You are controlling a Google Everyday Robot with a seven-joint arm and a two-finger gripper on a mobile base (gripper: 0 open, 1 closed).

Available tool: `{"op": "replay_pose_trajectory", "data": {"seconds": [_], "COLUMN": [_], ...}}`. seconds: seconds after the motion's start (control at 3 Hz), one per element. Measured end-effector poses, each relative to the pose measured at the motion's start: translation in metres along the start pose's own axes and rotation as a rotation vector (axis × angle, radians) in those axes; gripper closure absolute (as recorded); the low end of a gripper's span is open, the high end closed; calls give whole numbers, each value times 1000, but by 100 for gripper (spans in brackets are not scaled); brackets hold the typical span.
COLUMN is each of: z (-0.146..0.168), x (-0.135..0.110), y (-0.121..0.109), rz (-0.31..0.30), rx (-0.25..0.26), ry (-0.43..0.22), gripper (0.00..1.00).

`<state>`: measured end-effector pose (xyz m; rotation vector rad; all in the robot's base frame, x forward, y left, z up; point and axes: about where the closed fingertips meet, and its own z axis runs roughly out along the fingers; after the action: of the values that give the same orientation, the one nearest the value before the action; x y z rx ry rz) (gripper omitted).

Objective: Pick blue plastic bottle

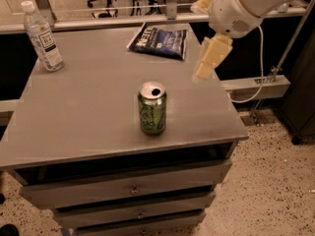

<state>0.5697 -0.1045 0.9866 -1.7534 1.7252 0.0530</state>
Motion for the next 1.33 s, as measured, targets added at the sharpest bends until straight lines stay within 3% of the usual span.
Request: {"op": "replay_pose_trajectory", "data": {"seconds": [0.33, 0.67, 1.0, 1.33], "z": [30, 57, 81, 86], "x": [-50, -104, -147, -157], "y": [-42, -70, -85, -86], "rz": [-106, -164, -138, -89], "rx": [58, 99, 112, 101], "ry": [-110, -210, -260, -273], "gripper": [0, 0, 0, 0]}}
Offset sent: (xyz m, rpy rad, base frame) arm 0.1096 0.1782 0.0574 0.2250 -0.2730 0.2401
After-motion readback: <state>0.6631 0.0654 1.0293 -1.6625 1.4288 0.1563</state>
